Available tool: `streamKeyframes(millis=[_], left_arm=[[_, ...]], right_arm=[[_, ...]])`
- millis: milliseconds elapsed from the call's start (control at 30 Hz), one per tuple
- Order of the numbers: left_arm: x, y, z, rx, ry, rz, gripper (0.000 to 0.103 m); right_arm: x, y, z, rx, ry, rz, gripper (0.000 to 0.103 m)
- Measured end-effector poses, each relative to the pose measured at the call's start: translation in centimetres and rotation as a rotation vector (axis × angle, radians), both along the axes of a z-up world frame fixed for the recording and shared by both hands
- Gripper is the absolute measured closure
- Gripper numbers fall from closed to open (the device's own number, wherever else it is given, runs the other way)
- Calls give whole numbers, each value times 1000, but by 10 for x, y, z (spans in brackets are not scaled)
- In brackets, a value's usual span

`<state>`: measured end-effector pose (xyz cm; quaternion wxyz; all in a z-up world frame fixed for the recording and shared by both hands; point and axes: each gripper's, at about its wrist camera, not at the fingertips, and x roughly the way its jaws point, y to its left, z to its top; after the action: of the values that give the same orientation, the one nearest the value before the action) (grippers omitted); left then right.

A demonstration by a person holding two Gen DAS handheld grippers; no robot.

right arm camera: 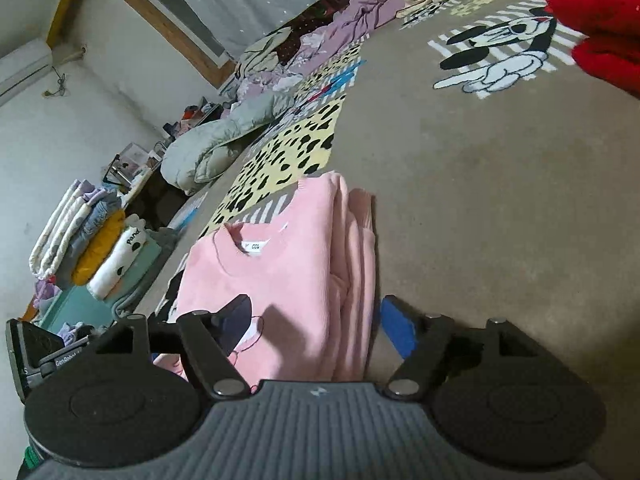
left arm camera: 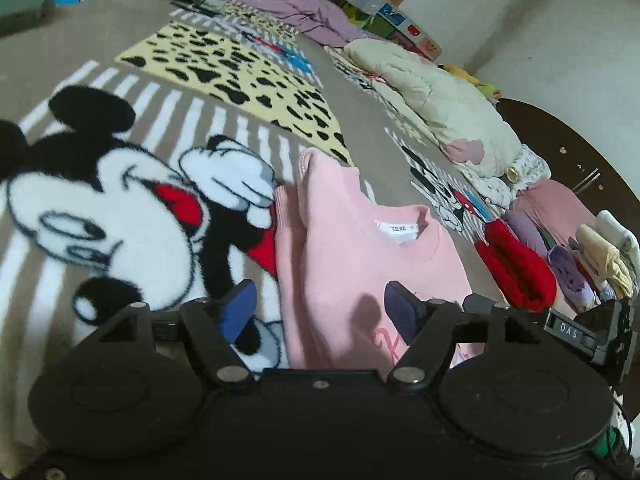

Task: Fold clothes
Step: 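Grasp the folded pink sweatshirt with the left tool, then carry the folded sweatshirt with the left tool onto the red garment pile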

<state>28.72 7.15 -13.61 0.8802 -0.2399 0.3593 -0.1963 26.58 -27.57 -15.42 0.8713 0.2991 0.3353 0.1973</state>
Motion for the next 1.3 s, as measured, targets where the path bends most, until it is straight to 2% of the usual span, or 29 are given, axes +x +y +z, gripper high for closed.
streamKeyframes(millis=[67, 167, 367, 467, 533, 600, 700, 800, 1000, 1200, 1300], left_arm=[[3, -2, -2, -8, 8, 9, 30], [8, -5, -4, -28, 15, 2, 30], [14, -9, -6, -96, 43, 2, 30], [15, -13, -5, -106, 45, -3, 31], [15, -14, -6, -114, 51, 0, 41], [15, -16, -6, -98, 51, 0, 64], [15, -12, -5, -121, 52, -7, 76], [9, -11, 3, -153, 34, -7, 80], [1, -33, 18, -200, 13, -25, 80], [15, -82, 38, -259, -17, -89, 81], [30, -113, 46, -299, -31, -120, 82]], right_arm=[[2, 0, 0, 8, -4, -2, 32], [6, 0, -3, 15, -10, -9, 40], [5, 4, -5, 5, -32, -27, 42], [3, 9, -6, -10, -45, -28, 53], [4, 8, -8, 9, -43, -22, 64], [5, 6, -10, 32, -44, -22, 70], [4, 5, -9, 47, -59, -7, 75], [-2, 0, -4, 86, -82, -4, 77], [-15, -31, 16, 163, -138, -14, 77], [-28, -90, 31, 233, -206, -66, 77], [-34, -118, 39, 226, -261, -113, 77]])
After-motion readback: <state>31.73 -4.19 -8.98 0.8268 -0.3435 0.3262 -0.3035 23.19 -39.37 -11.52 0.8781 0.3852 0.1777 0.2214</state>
